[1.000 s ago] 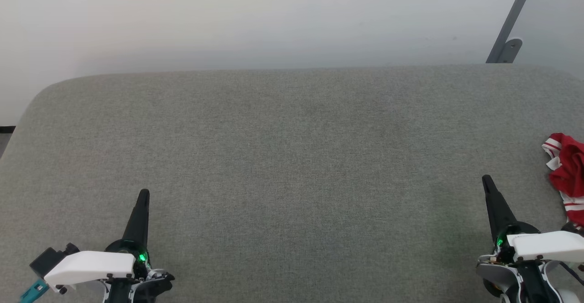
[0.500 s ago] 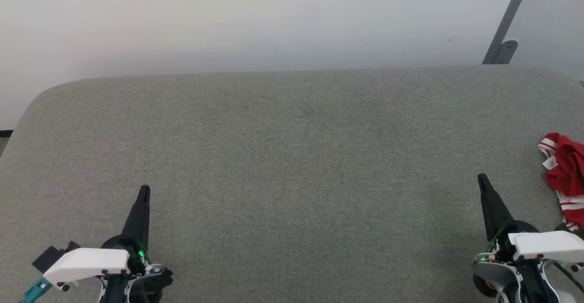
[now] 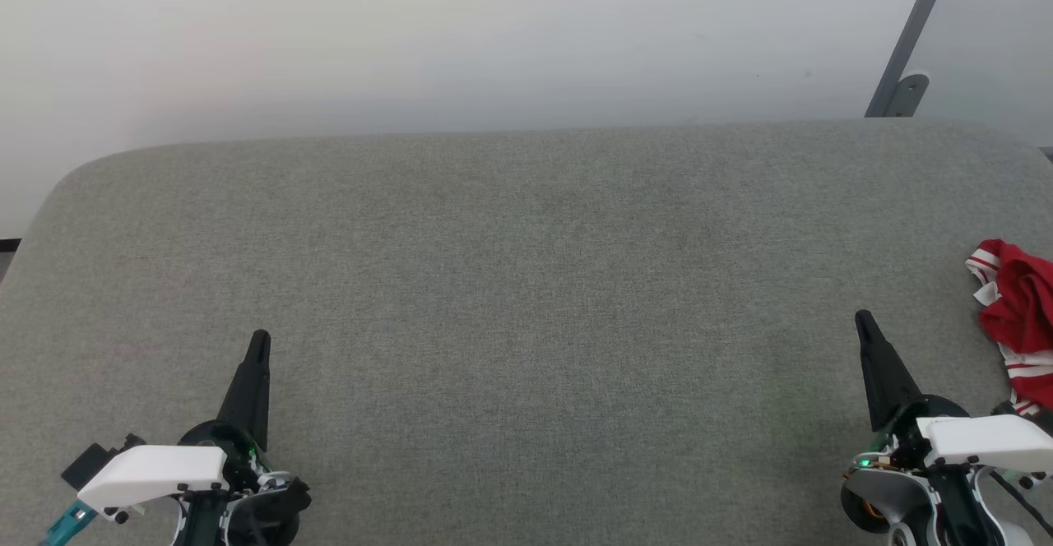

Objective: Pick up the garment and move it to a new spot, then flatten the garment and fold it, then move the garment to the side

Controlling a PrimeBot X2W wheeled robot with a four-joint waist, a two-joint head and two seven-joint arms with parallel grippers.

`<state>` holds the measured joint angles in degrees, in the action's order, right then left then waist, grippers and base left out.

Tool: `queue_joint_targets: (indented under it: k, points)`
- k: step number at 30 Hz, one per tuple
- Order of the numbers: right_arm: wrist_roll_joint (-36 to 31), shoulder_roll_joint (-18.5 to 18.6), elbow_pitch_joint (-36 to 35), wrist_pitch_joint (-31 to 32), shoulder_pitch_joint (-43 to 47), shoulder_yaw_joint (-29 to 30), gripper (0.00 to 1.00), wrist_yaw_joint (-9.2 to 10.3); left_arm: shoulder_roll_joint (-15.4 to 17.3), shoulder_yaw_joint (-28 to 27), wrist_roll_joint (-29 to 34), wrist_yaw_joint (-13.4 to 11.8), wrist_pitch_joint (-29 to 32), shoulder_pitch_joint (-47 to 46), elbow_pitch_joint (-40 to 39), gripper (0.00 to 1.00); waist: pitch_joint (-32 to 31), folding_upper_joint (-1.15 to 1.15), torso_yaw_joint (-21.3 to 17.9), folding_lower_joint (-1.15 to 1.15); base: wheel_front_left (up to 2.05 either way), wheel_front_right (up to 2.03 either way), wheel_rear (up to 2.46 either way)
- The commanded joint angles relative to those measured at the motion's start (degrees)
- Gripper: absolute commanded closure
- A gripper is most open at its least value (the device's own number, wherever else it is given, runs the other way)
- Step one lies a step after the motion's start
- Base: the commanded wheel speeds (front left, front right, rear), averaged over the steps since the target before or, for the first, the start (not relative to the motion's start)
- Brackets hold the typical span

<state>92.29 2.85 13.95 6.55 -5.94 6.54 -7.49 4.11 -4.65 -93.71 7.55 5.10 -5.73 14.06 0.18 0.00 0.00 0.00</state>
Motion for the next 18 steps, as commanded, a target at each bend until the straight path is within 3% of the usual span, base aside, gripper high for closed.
queue_joint_targets:
  k: [1,18]
  points:
    - [0.2,-0.1,0.2,0.1,-0.5,0.0,1.00,0.00,0.1,-0.2,-0.3,-0.1,0.2,-0.7,0.0,1.00,0.0,0.00,0.0,0.00,0.00,0.00,0.00]
    - [0.2,-0.1,0.2,0.1,-0.5,0.0,1.00,0.00,-0.2,-0.6,0.2,-0.1,0.5,-0.8,0.0,1.00,0.0,0.00,0.0,0.00,0.00,0.00,0.00]
